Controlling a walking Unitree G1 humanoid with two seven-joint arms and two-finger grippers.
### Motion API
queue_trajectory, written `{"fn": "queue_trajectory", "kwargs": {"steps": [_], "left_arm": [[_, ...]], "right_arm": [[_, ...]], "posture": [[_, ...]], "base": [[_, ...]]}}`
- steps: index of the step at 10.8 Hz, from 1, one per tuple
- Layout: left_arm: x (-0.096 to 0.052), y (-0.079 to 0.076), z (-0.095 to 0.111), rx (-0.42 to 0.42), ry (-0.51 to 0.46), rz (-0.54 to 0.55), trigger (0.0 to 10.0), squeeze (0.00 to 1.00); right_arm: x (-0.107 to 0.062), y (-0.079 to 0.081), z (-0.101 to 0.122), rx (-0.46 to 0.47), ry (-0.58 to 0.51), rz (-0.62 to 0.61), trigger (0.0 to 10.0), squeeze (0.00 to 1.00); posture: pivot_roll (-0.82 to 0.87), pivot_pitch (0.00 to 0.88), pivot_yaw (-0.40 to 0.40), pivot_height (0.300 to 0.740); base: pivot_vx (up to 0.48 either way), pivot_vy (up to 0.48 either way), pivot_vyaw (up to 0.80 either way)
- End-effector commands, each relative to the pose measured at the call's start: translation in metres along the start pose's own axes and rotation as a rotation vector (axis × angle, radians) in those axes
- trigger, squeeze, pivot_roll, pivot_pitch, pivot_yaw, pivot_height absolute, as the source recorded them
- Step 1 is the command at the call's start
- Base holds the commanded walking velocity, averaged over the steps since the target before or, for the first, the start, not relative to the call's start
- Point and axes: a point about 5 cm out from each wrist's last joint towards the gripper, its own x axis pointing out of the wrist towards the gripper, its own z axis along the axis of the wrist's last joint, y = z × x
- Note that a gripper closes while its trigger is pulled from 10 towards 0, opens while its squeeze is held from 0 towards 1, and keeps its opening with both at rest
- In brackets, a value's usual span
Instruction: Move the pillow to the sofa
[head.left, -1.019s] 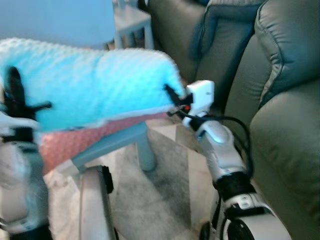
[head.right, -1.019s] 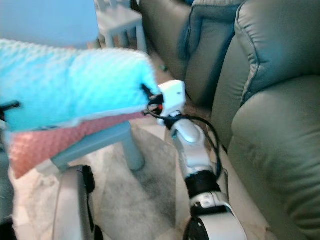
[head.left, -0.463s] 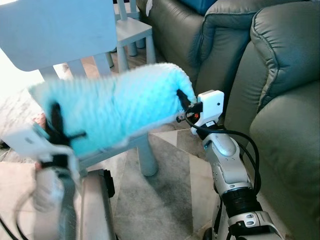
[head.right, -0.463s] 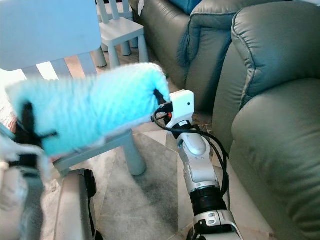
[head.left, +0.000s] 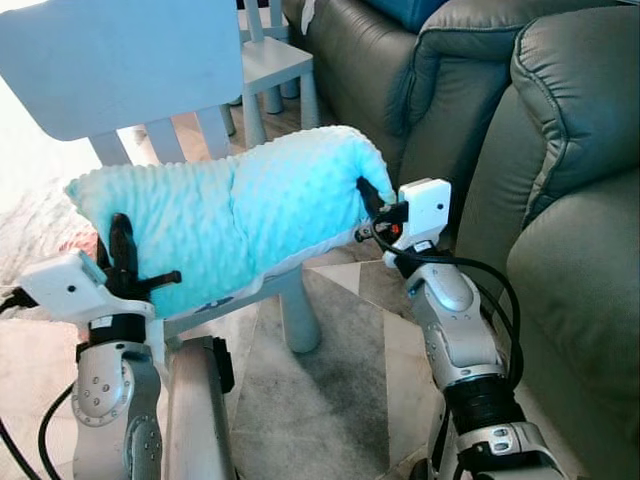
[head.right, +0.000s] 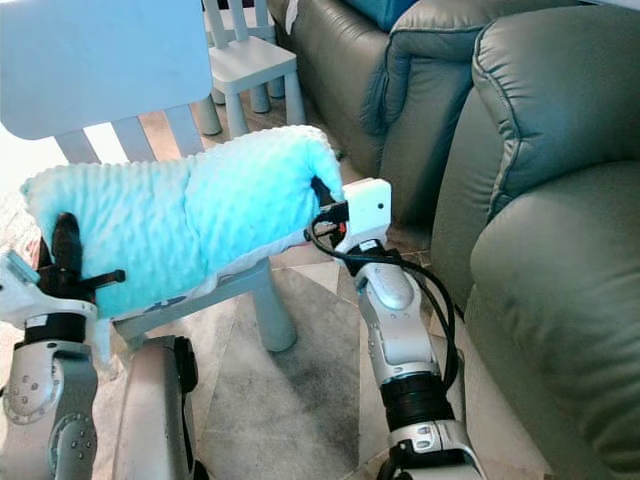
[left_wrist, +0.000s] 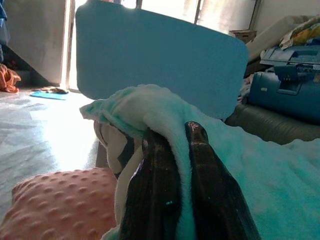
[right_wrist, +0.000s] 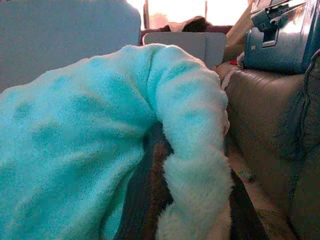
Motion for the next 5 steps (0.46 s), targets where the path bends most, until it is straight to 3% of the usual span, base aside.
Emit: {"fn": "queue_trajectory", "kwargs": {"steps": [1, 5], "left_arm": [[0.0014, -0.0020, 0.0020, 0.012, -0.016, -0.017, 0.0, 0.00], [0.0015, -0.0058, -0.0013, 0.006, -0.010, -0.027, 0.0, 0.00]], "right_arm": [[0.0042, 0.0031, 0.0119, -0.001, -0.047, 0.008, 0.0, 0.00], [0.0040, 0.0033, 0.0125, -0.002, -0.048, 0.013, 0.0, 0.00]], "posture": [[-0.16, 0.000, 0.052, 0.385], [-0.16, 0.000, 0.052, 0.458]], "base": [[0.000, 0.000, 0.00], [0.000, 0.000, 0.00]]}}
